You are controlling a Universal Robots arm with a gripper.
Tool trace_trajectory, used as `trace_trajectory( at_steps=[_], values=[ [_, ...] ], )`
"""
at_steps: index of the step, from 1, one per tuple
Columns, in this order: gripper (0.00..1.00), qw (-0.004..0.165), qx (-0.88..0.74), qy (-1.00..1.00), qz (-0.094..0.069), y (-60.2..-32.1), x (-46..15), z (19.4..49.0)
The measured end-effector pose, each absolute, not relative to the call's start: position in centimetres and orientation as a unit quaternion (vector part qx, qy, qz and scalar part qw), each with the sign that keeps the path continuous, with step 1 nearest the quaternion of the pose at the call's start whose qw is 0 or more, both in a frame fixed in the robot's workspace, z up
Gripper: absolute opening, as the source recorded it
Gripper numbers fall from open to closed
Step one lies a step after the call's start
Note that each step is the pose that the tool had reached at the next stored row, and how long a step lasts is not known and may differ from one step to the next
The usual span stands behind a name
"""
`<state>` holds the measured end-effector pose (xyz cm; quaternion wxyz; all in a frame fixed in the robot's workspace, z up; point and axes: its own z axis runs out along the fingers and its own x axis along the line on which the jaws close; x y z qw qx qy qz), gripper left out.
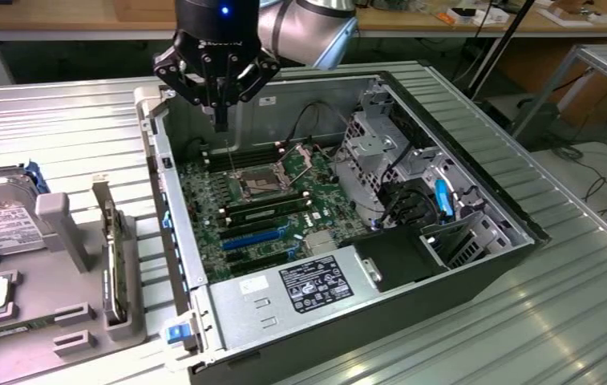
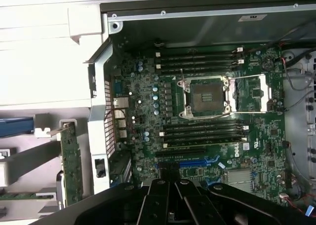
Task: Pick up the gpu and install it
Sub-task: 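Reach for the gpu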
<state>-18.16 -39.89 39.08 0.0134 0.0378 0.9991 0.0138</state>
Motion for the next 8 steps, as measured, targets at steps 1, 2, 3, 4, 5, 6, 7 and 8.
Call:
trace_trajectory(
  at_steps=[1,2,3,4,5,6,7,8],
  values=[
    [0.11,0.013,0.038,0.999,0.014,-39.9,-18.4,39.1],
    [0.11,0.013,0.038,0.999,0.014,-39.9,-18.5,39.1],
    [0.11,0.013,0.038,0.999,0.014,-39.9,-18.7,39.0],
    [0.11,0.013,0.038,0.999,0.014,-39.9,-18.9,39.0],
    [0.11,0.013,0.038,0.999,0.014,-39.9,-19.1,39.0],
    [0.11,0.013,0.038,0.999,0.014,-39.9,-19.2,39.0],
    [0.11,0.013,0.038,0.999,0.014,-39.9,-19.5,39.0],
    [0.11,0.013,0.038,0.999,0.014,-39.9,-19.7,39.0]
  ],
)
